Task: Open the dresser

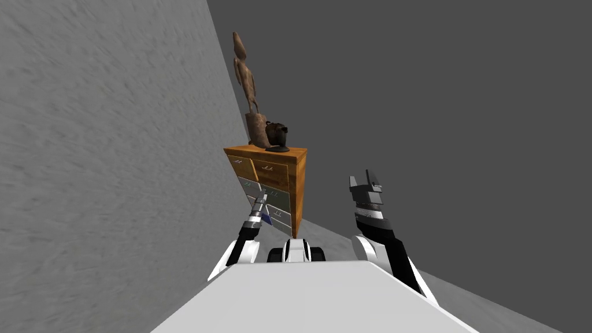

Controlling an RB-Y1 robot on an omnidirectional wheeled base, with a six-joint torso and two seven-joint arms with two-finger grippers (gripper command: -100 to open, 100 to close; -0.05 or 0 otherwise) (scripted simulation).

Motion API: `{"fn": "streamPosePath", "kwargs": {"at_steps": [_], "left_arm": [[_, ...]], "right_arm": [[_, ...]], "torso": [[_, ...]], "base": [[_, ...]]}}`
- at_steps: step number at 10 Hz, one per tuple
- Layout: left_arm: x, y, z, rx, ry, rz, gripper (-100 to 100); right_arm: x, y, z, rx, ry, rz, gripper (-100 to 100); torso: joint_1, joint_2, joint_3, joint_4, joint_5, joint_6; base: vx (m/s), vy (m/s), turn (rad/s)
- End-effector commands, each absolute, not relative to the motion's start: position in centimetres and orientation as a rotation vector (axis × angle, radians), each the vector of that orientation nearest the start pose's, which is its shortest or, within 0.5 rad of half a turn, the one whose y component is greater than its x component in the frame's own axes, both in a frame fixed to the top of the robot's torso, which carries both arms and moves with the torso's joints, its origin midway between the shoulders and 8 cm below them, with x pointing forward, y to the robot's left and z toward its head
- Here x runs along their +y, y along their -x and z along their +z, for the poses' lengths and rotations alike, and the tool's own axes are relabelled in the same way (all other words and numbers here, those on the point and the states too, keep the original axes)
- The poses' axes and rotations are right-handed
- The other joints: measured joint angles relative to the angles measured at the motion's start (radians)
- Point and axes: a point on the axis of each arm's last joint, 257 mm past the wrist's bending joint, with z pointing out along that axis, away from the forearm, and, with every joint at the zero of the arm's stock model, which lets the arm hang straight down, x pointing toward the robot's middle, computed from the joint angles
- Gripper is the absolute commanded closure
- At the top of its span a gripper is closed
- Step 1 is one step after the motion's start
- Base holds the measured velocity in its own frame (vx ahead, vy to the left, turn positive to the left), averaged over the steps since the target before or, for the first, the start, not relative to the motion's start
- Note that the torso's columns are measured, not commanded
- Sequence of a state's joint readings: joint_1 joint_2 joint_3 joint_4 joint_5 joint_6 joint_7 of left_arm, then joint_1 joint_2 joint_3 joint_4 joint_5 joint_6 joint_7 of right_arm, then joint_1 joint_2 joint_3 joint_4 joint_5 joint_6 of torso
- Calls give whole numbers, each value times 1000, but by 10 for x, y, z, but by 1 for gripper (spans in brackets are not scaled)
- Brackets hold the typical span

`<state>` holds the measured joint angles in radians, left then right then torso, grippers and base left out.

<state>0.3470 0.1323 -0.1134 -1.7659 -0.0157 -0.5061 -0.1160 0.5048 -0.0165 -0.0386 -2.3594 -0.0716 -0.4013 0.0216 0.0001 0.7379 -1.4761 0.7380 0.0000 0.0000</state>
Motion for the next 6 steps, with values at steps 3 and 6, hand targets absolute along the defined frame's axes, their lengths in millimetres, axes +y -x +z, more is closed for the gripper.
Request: {"fn": "streamPosePath", "kwargs": {"at_steps": [3,6], "left_arm": [[216,-436,-205,1145,792,-1205,-100],[205,-440,-233,1209,807,-1195,-100]], "right_arm": [[-297,-340,41,603,-694,1287,0],[-297,-340,41,603,-694,1287,0]], "torso": [[0,0,0,0,0,0],[0,0,0,0,0,0]], "base": [[5,11,-66],[3,7,-65]]}}
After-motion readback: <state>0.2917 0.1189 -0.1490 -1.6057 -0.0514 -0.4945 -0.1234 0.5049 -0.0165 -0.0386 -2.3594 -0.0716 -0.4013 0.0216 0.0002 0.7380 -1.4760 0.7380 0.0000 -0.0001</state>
